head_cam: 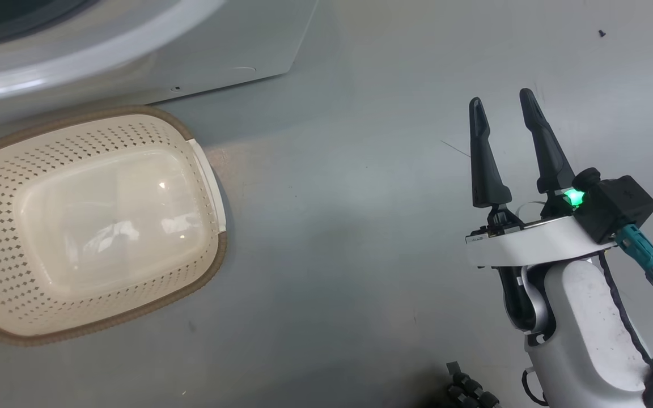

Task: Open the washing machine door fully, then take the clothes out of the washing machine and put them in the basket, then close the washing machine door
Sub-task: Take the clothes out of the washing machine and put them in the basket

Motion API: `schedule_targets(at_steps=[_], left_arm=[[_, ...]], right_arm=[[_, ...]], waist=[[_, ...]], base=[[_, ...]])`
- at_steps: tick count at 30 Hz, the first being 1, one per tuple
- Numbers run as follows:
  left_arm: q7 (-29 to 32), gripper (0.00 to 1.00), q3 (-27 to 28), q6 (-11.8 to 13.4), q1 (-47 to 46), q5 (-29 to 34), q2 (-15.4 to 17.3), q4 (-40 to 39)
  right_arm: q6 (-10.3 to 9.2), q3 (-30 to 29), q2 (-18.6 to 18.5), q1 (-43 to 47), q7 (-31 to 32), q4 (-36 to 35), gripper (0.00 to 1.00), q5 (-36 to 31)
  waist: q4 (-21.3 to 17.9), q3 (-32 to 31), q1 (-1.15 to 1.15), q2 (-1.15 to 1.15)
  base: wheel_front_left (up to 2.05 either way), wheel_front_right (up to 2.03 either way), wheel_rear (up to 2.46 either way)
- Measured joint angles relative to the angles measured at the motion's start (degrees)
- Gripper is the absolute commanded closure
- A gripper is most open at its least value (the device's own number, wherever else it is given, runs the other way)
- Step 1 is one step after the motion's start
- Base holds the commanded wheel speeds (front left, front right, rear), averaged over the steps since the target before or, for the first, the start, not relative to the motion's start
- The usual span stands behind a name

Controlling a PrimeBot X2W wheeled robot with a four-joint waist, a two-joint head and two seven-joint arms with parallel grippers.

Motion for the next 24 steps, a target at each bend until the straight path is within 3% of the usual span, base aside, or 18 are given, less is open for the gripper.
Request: schedule_targets(at_steps=[13, 24], left_arm=[[-14.43, 1.00, -0.35, 0.15, 11.28, 1.20, -4.66, -5.20], [-23.63, 1.00, -0.75, 3.15, 19.80, 3.77, -7.46, -10.69]], right_arm=[[0.57, -1.42, -0.01, 1.87, 0.00, 1.48, 0.00, -2.74], [1.54, -2.69, 0.00, 5.54, 0.00, 3.02, 0.00, -4.39]], waist=[[2.90, -5.12, 0.00, 0.00], [5.39, -10.72, 0.00, 0.00]], base=[[0.00, 0.00, 0.00], [0.00, 0.00, 0.00]])
